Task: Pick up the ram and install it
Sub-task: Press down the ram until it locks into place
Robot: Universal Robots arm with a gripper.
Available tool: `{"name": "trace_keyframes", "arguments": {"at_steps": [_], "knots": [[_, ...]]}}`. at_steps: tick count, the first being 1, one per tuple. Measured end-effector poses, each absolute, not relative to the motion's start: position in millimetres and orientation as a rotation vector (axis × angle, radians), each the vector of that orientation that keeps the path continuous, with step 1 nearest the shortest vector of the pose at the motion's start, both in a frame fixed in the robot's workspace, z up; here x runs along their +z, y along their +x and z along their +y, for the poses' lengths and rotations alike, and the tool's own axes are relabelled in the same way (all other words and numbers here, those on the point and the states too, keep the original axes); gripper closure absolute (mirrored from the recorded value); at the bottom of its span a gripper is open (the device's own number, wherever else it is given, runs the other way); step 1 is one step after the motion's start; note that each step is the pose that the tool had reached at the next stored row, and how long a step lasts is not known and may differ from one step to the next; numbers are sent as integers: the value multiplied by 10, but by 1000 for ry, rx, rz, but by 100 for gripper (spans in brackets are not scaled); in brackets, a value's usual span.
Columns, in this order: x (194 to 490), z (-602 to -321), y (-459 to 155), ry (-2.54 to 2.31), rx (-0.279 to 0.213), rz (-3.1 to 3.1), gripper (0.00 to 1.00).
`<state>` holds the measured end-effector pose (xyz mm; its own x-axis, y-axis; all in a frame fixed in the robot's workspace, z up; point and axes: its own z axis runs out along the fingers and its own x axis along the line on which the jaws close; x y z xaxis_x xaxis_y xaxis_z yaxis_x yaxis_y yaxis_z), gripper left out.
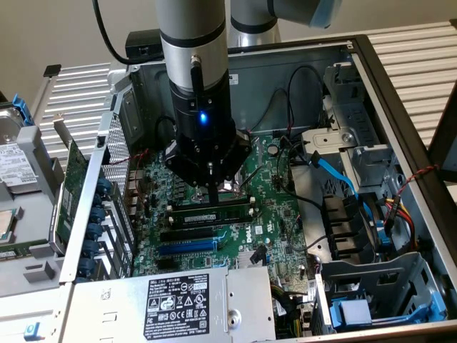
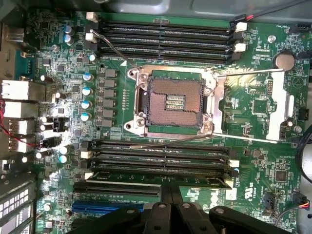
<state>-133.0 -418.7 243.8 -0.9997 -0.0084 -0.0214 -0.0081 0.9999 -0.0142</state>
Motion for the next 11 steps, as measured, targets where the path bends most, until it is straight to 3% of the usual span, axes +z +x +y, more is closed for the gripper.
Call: {"name": "trace_keyframes", "arguments": {"at_steps": [11], "knots": [[2438, -4192, -1330, 34, -33, 3120, 89]]}}
